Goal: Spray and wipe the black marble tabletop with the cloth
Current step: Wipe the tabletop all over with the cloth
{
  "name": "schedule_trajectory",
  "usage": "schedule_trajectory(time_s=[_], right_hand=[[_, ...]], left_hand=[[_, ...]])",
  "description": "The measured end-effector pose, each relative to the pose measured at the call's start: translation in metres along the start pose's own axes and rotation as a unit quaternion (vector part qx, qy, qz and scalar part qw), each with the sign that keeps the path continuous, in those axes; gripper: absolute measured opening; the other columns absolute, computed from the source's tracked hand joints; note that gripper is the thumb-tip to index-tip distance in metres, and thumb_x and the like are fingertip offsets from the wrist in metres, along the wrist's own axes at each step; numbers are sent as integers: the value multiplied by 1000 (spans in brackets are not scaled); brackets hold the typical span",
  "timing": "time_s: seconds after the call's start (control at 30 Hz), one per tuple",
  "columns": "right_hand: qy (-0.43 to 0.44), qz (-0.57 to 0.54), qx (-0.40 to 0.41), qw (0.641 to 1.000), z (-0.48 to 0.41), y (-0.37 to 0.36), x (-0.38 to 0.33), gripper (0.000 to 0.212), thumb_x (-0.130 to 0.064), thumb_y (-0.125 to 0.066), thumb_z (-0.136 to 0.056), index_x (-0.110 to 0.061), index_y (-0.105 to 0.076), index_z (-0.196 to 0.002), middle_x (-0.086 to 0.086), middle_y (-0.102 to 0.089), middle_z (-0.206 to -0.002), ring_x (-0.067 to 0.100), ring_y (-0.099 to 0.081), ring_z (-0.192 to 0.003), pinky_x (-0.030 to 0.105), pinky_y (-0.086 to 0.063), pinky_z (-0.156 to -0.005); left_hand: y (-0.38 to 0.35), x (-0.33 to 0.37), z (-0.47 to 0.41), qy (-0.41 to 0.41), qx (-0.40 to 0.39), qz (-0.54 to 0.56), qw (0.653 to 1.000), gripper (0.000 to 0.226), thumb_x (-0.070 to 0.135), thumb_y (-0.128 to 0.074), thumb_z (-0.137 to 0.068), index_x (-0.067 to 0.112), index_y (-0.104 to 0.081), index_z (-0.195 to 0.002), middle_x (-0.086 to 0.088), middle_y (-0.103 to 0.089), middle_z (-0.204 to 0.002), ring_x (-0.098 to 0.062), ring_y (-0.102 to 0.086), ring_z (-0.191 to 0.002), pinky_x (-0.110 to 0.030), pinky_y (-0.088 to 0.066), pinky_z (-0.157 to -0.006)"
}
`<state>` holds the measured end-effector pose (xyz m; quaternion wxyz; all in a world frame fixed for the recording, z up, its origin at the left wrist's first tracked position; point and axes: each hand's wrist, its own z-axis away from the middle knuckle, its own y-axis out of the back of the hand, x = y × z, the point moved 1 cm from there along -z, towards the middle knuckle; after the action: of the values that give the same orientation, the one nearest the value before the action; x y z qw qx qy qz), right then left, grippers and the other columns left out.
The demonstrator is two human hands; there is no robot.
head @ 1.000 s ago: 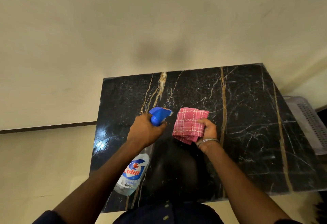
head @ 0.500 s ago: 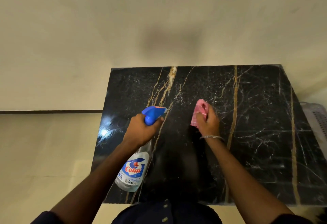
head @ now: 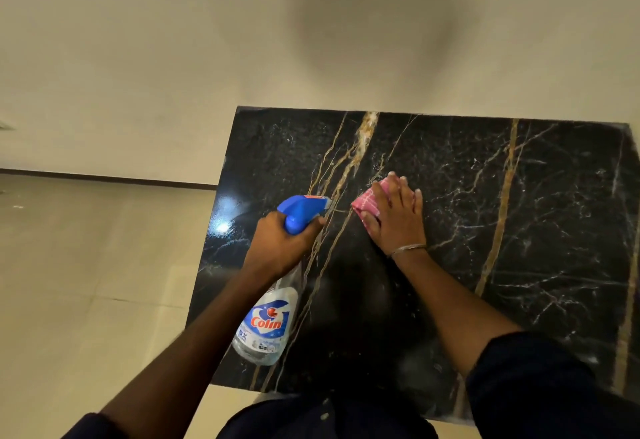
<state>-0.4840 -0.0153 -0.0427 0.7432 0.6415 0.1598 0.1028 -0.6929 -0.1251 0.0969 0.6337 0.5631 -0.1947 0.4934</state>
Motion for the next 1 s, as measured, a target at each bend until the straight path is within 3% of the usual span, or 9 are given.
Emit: schedule_trajectory(time_s=[0.17, 0.23, 0.3, 0.43, 0.57, 0.67, 0.8, 0.93, 1.0], right_hand=[[-81, -23, -2, 996, -48, 3, -20, 65, -50, -35, -100, -17, -23, -155, 19, -8, -162, 40, -7, -149, 60, -8, -118], [-78, -31, -6, 996, -56, 4, -43, 66, -51, -34, -100, -19, -20, -156, 19, -7, -163, 41, -6, -149, 59, -7, -119], [-12, -36, -10, 999, -54, 4, -80, 67, -53, -32, -97, -20, -21, -155, 19, -11, -162, 41, -8, -149, 58, -9, -119], [161, -90, -9, 983, -19, 5, -147, 58, -36, -30, -85, -12, -53, -133, 17, -32, -156, 36, -25, -146, 58, -24, -115], [194, -55, -1, 979, -6, -6, -103, 55, -48, -45, -91, -22, -42, -139, 11, -35, -154, 32, -28, -144, 55, -29, -113], [112, -12, 7, 994, -8, -11, -39, 55, -49, -38, -97, -27, -35, -148, 7, -27, -159, 29, -19, -148, 53, -23, -116], [-66, -11, 32, 997, -3, -7, 17, 57, -46, -31, -98, -24, -34, -150, 11, -23, -161, 34, -21, -147, 55, -21, -117], [-200, -44, 35, 978, -5, -8, -11, 62, -44, -38, -98, -18, -27, -153, 16, -15, -162, 38, -12, -149, 61, -12, -117], [-174, -58, 18, 983, -4, -10, -37, 66, -43, -39, -99, -17, -19, -156, 17, -7, -163, 38, -5, -149, 62, -8, -117]], left_hand=[[10, -1, -7, 13, 22, 8, 1000, 20, 36, -69, -87, 21, -60, -96, 1, -64, -69, -4, -60, -57, -15, -50, -56], [16, -5, -8, 12, 36, 11, 999, 14, 35, -69, -87, 24, -60, -90, 2, -63, -66, -5, -59, -55, -22, -53, -58], [20, -7, -8, 14, 48, 10, 999, 15, 36, -69, -86, 25, -60, -86, 0, -63, -64, -9, -60, -54, -30, -55, -59], [26, -10, -8, 9, 59, -9, 998, 19, 41, -68, -85, 24, -59, -88, -4, -64, -67, -12, -61, -57, -28, -53, -59], [29, -12, -11, -2, 43, 0, 999, 16, 39, -68, -86, 27, -58, -82, 2, -62, -64, -6, -58, -54, -27, -53, -59], [26, -13, -14, 7, 34, 7, 999, 20, 39, -68, -85, 20, -60, -88, 0, -62, -67, -10, -60, -59, -30, -53, -62], [21, -8, -14, -6, 22, 14, 1000, 13, 33, -67, -88, 25, -57, -92, 1, -62, -69, -5, -60, -59, -16, -50, -58], [18, -7, -13, -2, 18, 25, 1000, 17, 32, -67, -88, 19, -60, -97, 3, -62, -68, -2, -59, -57, -17, -47, -57], [17, -8, -12, 0, 22, 17, 1000, 18, 33, -68, -88, 19, -60, -95, 0, -62, -68, -7, -59, -57, -22, -49, -56]])
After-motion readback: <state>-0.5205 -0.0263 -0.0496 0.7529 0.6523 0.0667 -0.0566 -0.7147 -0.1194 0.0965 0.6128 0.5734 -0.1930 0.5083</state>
